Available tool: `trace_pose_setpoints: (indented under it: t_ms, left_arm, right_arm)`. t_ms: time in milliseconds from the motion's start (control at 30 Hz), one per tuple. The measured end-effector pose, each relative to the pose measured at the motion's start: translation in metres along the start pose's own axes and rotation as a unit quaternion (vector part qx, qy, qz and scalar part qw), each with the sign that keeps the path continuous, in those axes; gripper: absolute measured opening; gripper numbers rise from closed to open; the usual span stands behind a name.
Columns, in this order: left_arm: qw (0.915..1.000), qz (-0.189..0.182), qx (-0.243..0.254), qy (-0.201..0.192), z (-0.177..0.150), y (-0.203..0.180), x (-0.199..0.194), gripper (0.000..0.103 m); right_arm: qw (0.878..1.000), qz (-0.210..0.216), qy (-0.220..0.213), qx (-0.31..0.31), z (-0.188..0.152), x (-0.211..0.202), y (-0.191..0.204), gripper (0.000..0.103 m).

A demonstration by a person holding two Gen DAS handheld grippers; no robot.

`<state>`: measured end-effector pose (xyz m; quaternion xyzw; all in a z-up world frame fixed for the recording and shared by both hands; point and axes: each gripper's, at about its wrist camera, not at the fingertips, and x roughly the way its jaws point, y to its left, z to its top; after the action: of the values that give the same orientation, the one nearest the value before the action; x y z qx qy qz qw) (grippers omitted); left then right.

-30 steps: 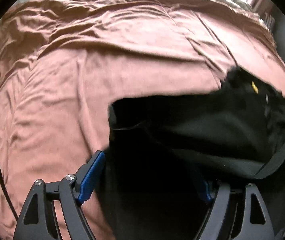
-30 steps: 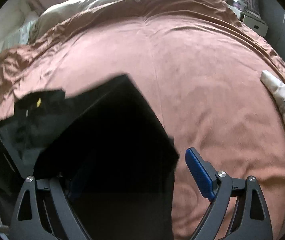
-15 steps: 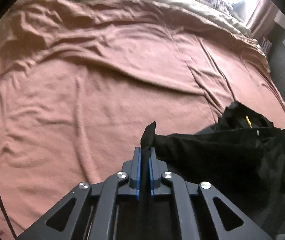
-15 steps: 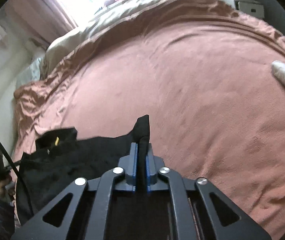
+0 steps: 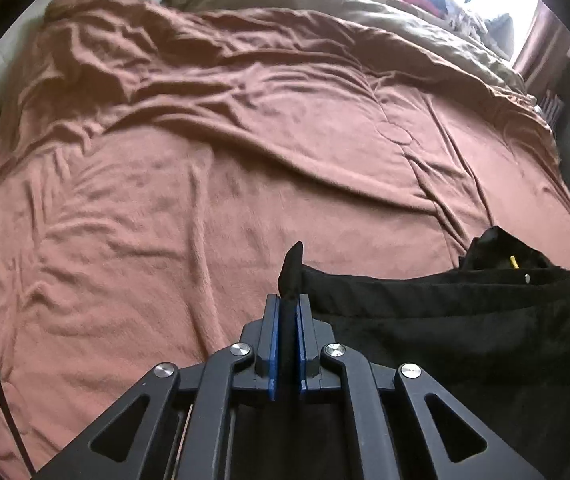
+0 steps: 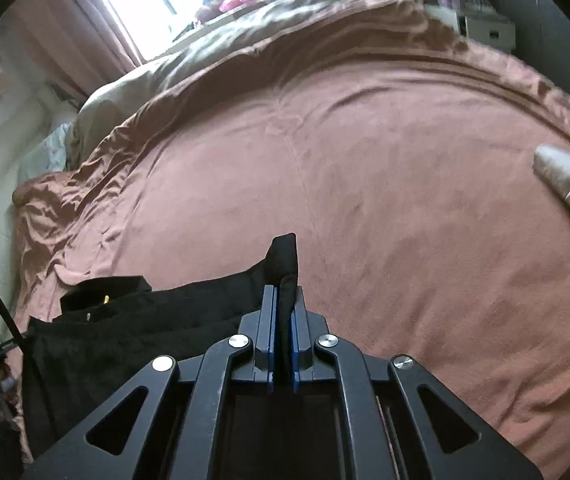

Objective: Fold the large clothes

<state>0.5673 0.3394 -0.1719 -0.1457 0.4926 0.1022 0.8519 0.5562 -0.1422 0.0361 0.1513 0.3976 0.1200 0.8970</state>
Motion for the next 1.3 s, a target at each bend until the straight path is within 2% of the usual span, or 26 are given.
trace_pose_setpoints:
  t_ms: [33, 100, 133, 167, 200, 433, 633, 900, 1067, 1233, 1300]
  left_arm:
    - [0.9999, -0.007, -0.008, -0.003, -0.001, 0.003, -0.004, 0.011]
    - [0.9992, -0.029, -0.026, -0.011, -0.004, 0.01, -0.015, 0.028]
    - [0.9989, -0.034, -0.028, -0.014, -0.005, 0.011, -0.02, 0.044]
    - [0.9987, -0.036, -0.027, -0.021, -0.007, 0.011, -0.027, 0.051]
    - [0.9987, -0.034, -0.025, -0.028, -0.01, 0.01, -0.034, 0.058]
    - [0.9982, -0.04, -0.019, -0.04, -0.04, 0.008, -0.079, 0.059]
    - [0.9979, -0.049, -0.022, -0.036, -0.083, 0.008, -0.103, 0.059]
    - [0.9987, -0.023, -0.001, -0.045, -0.147, -0.005, -0.132, 0.059]
    - [0.9991, -0.022, 0.024, -0.028, -0.183, -0.017, -0.133, 0.059]
    - [0.9983, -0.005, 0.058, -0.009, -0.214, -0.025, -0.128, 0.059]
    - [0.9978, 0.006, 0.065, -0.013, -0.223, -0.025, -0.127, 0.059]
  right_arm:
    - [1.0, 0.0, 0.001, 0.0, 0.0, -0.001, -0.001, 0.007]
    - [1.0, -0.008, -0.007, -0.011, -0.006, -0.01, -0.003, 0.032]
    - [1.0, -0.006, -0.008, -0.012, -0.01, -0.015, -0.005, 0.068]
    - [1.0, -0.004, -0.009, -0.011, -0.009, -0.02, -0.006, 0.086]
    - [1.0, -0.001, -0.015, -0.008, -0.012, -0.028, -0.009, 0.086]
    - [0.999, -0.005, -0.04, -0.017, -0.041, -0.089, -0.006, 0.086]
    - [0.999, -0.015, -0.026, -0.029, -0.078, -0.12, -0.006, 0.086]
    - [0.999, -0.023, 0.004, -0.042, -0.123, -0.142, -0.011, 0.086]
    - [0.996, -0.055, 0.023, -0.063, -0.161, -0.147, -0.014, 0.086]
    - [0.99, -0.113, 0.05, -0.071, -0.195, -0.142, -0.032, 0.086]
    - [0.987, -0.138, 0.051, -0.071, -0.204, -0.147, -0.039, 0.086]
